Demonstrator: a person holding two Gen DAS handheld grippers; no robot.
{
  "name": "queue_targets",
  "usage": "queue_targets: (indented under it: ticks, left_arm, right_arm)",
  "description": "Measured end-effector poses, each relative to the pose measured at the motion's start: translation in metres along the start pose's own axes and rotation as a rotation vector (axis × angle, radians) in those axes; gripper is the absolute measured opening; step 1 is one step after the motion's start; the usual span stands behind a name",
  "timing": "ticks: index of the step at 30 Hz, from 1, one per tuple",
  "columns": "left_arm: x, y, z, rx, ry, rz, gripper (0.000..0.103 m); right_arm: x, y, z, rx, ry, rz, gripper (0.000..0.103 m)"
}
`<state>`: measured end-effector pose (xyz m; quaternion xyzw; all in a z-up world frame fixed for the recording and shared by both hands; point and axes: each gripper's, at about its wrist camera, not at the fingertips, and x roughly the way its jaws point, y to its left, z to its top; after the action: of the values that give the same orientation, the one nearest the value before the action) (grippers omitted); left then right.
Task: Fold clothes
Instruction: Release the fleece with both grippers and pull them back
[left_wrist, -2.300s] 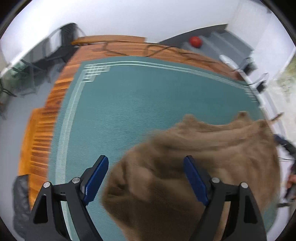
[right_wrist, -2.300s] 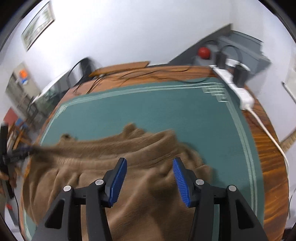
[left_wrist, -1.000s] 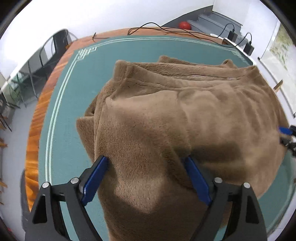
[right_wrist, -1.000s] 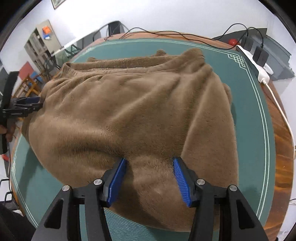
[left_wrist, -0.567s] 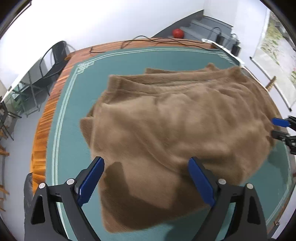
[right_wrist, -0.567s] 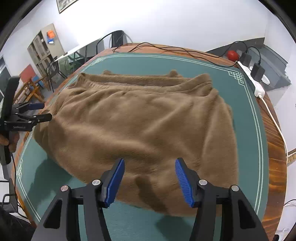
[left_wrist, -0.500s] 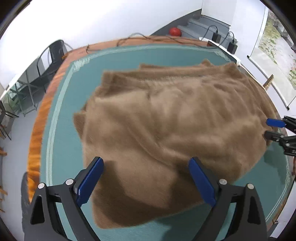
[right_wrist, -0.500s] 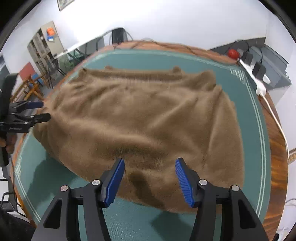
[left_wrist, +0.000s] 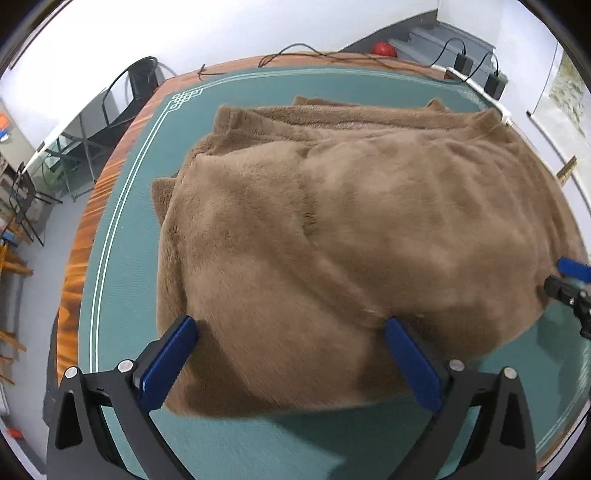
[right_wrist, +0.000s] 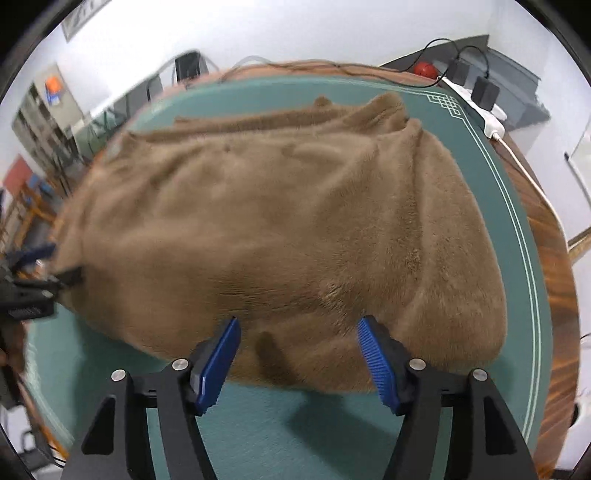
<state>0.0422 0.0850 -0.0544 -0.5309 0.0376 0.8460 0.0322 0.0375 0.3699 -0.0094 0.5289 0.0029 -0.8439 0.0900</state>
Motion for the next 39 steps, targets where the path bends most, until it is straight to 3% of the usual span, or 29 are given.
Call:
queue_targets:
  ticks: [9,17,32,39]
  left_arm:
    - [-0.061,-0.035,-0.009,-0.024,-0.104,-0.012,0.102]
    - [-0.095,-0.057,-0.019,-0.017,-0.160,0.011,0.102]
    - [-0.124,-0.069,-0.040,-0.040,-0.191,0.065,0.102]
    - [-0.124,-0.065,-0.041,-0.054,-0.193,0.051,0.102]
  right_arm:
    - [-0.041,0.000,-0.022,0.084,-0.041,0.081,0.068]
    - [-0.072,-0.002,-0.045,0.052,-0.089,0.061,0.068]
    - [-0.101,-0.017,-0.061,0.080,-0.147,0.083,0.068]
    - [-0.098,-0.020,-0.064,0.106,-0.139,0.093,0.068]
